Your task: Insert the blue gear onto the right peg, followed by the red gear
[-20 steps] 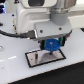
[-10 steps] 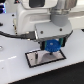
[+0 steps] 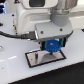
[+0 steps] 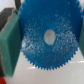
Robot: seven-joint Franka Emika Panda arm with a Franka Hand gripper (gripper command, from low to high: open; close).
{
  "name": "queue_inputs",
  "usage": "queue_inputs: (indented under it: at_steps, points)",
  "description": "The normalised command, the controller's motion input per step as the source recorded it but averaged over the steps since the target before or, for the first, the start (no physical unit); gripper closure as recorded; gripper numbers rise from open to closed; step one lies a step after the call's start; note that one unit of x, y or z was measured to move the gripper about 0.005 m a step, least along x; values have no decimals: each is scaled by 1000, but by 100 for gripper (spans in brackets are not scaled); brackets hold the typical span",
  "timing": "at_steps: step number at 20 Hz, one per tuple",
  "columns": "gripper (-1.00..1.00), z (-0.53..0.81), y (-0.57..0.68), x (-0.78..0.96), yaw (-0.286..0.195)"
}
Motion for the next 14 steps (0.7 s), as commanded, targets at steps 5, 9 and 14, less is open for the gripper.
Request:
queue_inputs:
  at_steps: [5, 9, 14]
  points:
    - [100, -15, -29, 262, 0]
    - [100, 509, -64, 352, 0]
    - [100, 302, -225, 283, 0]
